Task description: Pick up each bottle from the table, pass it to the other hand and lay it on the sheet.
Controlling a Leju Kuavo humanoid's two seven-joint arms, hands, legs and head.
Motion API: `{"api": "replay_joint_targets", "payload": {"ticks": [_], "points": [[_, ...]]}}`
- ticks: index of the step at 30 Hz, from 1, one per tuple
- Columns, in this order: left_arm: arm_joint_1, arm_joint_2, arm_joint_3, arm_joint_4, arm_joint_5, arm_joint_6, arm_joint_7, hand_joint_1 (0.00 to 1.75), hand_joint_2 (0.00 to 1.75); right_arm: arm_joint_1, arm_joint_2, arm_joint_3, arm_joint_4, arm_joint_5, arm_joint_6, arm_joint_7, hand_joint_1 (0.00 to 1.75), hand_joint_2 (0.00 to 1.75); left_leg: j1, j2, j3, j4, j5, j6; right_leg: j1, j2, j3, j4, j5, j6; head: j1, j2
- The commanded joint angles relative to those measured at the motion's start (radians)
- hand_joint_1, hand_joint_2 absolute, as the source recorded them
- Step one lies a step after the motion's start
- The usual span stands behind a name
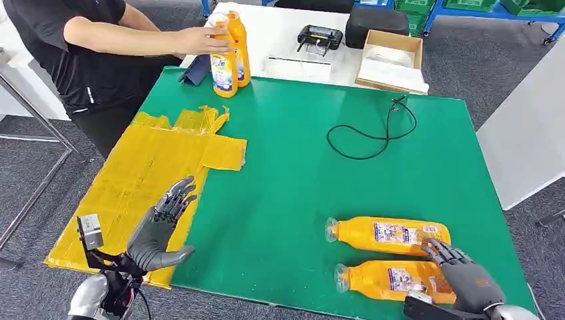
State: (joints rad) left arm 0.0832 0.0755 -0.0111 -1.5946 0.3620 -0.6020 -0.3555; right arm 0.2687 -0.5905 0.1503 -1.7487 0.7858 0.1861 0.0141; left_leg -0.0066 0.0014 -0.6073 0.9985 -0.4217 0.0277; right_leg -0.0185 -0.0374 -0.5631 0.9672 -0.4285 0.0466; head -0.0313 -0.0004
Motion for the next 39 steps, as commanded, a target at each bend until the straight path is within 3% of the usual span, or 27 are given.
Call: {"api": "replay_joint_targets", "payload": {"ticks": [1,7,14,16,17,18,24,28,30,36,39], "points": [[-0.039,0.007,-0.023,0.064,-0.005,-0.003,0.005,0.0,1.75,-0.034,0.04,0.036,0.087,-0.001,0.013,-0.007,0.0,1.75,0.0,0.0,0.001,-0.001,0.0,-0.001,0.0,0.001,0.002,-0.001,0.0,-0.001,0.0,0.0],[-0.049,0.009,-0.028,0.081,0.001,-0.001,0.006,0.0,1.75,0.037,0.001,0.06,0.064,-0.023,0.012,-0.005,0.0,1.75,0.001,-0.002,0.003,-0.001,0.0,-0.002,0.0,0.0,0.004,-0.002,-0.001,-0.002,0.0,0.0],[-0.085,0.017,-0.045,0.107,0.015,-0.002,0.013,0.0,1.75,0.201,-0.166,0.142,-0.011,-0.125,-0.031,0.098,0.0,1.75,0.0,-0.004,0.002,0.0,-0.001,-0.002,0.0,-0.002,0.003,0.0,-0.002,-0.002,0.0,0.0],[-0.099,0.02,-0.061,0.121,0.021,-0.002,0.014,0.0,1.75,0.244,-0.197,0.213,0.006,-0.169,-0.102,0.152,1.47,1.75,0.0,-0.005,0.002,0.0,0.0,-0.002,0.0,-0.003,0.004,-0.001,-0.002,-0.002,0.0,0.0],[-0.102,0.02,-0.066,0.123,0.025,-0.002,0.014,0.0,1.75,0.249,-0.21,0.268,0.021,-0.185,-0.151,0.181,1.69,1.75,0.001,-0.006,0.004,0.0,-0.001,-0.002,0.0,-0.003,0.006,-0.001,-0.002,-0.002,0.0,0.0],[-0.105,0.023,-0.072,0.123,0.027,-0.002,0.014,0.0,1.75,0.246,-0.222,0.328,0.037,-0.204,-0.201,0.211,1.75,1.75,0.001,-0.008,0.005,0.0,-0.001,-0.003,0.001,-0.004,0.007,-0.002,-0.003,-0.003,0.0,0.0],[-0.113,0.025,-0.089,0.113,0.049,0.012,0.031,0.0,1.75,0.104,-0.248,0.7,0.151,-0.303,-0.433,0.351,1.75,1.75,0.003,-0.004,0.006,-0.002,-0.001,-0.002,0.002,0.0,0.006,-0.005,-0.001,-0.002,0.0,0.0],[-0.108,0.025,-0.084,0.116,0.053,0.009,0.026,0.0,1.75,0.095,-0.27,0.721,0.138,-0.316,-0.454,0.357,1.75,1.75,0.003,-0.002,0.012,-0.001,-0.005,-0.003,0.003,0.0,0.0,-0.003,-0.002,-0.002,0.001,0.0],[-0.108,0.025,-0.084,0.117,0.053,0.007,0.026,0.0,1.75,0.09,-0.275,0.727,0.133,-0.322,-0.457,0.359,1.75,1.75,0.004,0.001,0.02,-0.001,-0.01,-0.004,0.003,0.001,0.008,-0.004,-0.006,-0.004,0.001,0.0],[-0.119,0.015,-0.097,0.113,0.076,0.009,0.033,0.0,1.75,-0.013,-0.171,0.79,0.304,-0.342,-0.496,0.402,1.75,1.75,0.007,0.005,0.029,-0.003,-0.013,-0.006,0.007,0.006,0.016,-0.007,-0.007,-0.007,0.0,0.0],[-0.142,0.016,-0.106,0.119,0.078,0.004,0.036,0.0,1.75,-0.04,-0.134,0.772,0.364,-0.37,-0.486,0.375,1.75,1.75,0.012,0.012,0.035,-0.004,-0.016,-0.009,0.011,0.013,0.021,-0.011,-0.006,-0.006,0.001,0.0]]}}
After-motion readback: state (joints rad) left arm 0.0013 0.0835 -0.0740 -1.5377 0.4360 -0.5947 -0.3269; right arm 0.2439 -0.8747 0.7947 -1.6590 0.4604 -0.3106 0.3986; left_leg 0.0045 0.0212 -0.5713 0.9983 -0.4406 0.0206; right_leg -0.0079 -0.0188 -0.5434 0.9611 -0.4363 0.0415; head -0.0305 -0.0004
